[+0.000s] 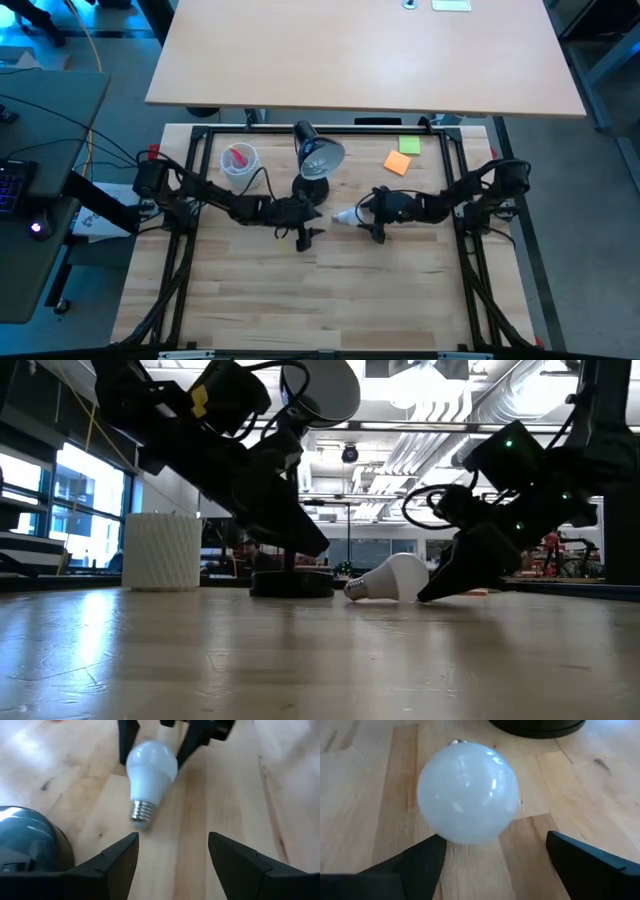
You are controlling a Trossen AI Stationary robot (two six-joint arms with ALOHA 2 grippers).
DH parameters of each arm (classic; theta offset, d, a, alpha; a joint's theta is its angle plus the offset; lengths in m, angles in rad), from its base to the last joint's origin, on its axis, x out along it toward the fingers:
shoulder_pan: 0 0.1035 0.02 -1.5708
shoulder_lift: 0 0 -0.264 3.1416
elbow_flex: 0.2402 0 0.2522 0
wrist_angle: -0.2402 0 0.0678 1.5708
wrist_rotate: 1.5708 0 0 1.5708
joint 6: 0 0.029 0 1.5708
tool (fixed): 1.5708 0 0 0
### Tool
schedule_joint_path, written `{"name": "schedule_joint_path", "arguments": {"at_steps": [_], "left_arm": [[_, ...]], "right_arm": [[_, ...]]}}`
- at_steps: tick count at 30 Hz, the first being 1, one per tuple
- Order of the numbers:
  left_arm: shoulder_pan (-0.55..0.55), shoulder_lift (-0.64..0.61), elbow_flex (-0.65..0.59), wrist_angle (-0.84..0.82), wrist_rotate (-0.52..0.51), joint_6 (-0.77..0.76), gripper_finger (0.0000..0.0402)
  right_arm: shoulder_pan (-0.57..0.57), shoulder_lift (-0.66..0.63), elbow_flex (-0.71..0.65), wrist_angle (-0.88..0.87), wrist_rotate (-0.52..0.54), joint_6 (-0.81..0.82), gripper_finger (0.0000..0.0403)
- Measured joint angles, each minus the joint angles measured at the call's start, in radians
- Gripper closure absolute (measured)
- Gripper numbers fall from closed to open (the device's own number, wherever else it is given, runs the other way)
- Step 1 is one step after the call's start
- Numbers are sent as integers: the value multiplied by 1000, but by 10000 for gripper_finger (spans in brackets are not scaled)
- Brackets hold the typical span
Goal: Screw lightbulb
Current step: Insert the light bulb into the desk lamp
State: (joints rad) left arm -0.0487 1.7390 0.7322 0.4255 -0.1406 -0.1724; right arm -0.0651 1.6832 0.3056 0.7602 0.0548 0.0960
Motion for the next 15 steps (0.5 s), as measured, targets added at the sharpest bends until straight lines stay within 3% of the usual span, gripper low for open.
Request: {"name": "schedule_joint_path", "arguments": {"at_steps": [15], "left_arm": [[9, 33, 0, 20, -1, -6, 165]], "right_arm": [[47, 101, 178, 21, -11, -72, 62]]}}
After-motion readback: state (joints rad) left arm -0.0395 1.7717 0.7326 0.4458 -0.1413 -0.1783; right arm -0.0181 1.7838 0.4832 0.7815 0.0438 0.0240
